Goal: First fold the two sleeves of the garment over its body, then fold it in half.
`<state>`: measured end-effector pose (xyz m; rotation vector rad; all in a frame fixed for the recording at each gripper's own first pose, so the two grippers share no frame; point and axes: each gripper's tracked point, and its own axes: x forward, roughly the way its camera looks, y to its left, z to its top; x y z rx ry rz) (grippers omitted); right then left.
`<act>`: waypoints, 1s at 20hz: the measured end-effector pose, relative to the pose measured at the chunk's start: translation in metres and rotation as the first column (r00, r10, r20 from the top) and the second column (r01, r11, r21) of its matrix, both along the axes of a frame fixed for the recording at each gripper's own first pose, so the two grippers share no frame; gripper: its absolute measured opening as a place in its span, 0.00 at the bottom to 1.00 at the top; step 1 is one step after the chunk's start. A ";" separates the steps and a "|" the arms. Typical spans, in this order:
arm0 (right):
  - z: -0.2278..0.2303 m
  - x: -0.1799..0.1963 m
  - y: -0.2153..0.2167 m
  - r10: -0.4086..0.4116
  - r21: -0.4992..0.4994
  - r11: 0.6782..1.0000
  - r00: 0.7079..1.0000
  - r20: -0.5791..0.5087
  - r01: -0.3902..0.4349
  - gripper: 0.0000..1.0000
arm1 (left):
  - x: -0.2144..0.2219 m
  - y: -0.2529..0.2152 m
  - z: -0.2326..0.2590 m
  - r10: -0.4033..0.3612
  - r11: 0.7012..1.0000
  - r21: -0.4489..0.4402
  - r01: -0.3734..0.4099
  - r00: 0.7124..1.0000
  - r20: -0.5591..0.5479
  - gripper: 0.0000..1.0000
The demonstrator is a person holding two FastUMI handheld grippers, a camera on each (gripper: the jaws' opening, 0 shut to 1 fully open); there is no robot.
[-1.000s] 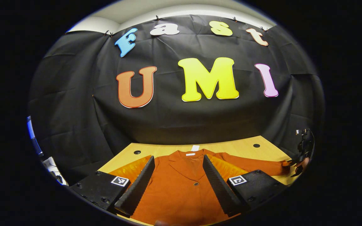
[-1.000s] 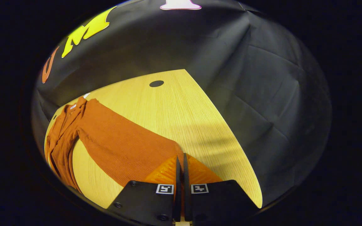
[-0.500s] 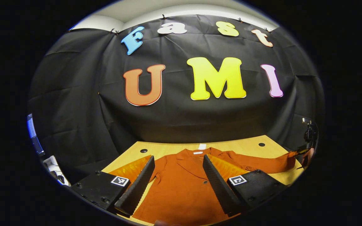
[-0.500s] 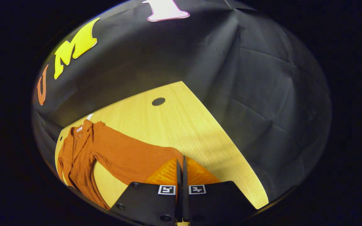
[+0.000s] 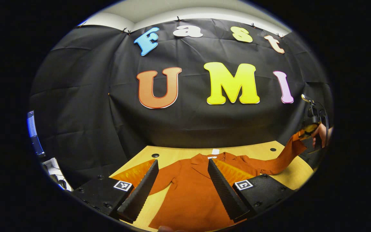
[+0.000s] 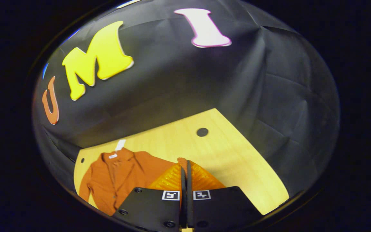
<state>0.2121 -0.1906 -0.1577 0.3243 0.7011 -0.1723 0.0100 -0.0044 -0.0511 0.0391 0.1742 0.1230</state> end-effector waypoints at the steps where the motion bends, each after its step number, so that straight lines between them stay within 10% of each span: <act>1: 0.011 0.010 0.024 0.025 0.003 1.000 1.000 0.017 -0.025 0.00 | -0.002 0.010 0.000 0.008 1.000 -0.007 -0.008 1.000 0.009 0.99; 9: 0.040 0.072 0.226 0.299 -0.068 0.953 0.952 0.065 -0.295 0.00 | -0.027 0.099 -0.004 0.130 0.991 -0.042 -0.128 0.991 0.035 0.99; 20: -0.082 0.072 0.438 0.592 -0.187 0.767 0.789 -0.165 -0.614 0.01 | -0.070 0.189 -0.029 0.264 0.962 -0.065 -0.266 0.964 -0.038 0.99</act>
